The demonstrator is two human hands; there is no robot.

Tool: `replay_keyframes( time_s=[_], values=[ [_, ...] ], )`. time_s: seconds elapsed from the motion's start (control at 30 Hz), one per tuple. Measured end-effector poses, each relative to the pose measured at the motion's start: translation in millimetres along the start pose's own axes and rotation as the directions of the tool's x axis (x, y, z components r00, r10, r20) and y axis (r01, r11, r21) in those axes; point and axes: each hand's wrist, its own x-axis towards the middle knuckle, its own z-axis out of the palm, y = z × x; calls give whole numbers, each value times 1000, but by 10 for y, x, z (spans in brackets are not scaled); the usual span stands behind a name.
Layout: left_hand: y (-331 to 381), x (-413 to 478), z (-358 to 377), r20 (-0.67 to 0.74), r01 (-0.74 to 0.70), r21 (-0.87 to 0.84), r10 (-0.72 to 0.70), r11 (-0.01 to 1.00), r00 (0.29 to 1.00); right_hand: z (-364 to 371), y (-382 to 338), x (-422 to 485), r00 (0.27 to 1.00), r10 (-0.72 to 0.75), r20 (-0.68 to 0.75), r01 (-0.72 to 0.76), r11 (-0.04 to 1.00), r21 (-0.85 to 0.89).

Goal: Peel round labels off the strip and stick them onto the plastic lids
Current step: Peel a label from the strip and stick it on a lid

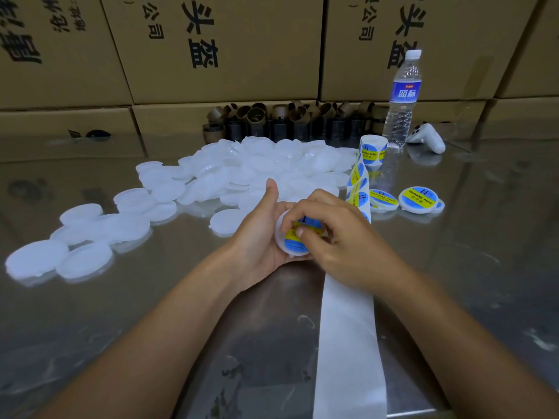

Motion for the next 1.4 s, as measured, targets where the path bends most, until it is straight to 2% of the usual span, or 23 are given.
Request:
replay_keyframes(
  time_s=[0.83,1.13,1.23,1.3,1.4],
  values=[
    [2,-4,6,8,-1,-15,1,1000,1000,-10,23,2,1000,21,-7,-22,999,-34],
    [26,-50,5,128,-6,-106,20,994,992,-39,21,9,999,34,-35,-35,999,-13],
    [37,-74,1,208,-16,-163,50,986,977,-45,33,18,998,37,-58,-37,999,8],
    [35,-76,-16,245,-41,-147,76,988,967,-47,46,25,997,41,-73,-39,999,27],
    [5,-44,-36,220,-94,-62,105,994,970,-48,66,27,996,49,-69,-48,999,27]
  ],
)
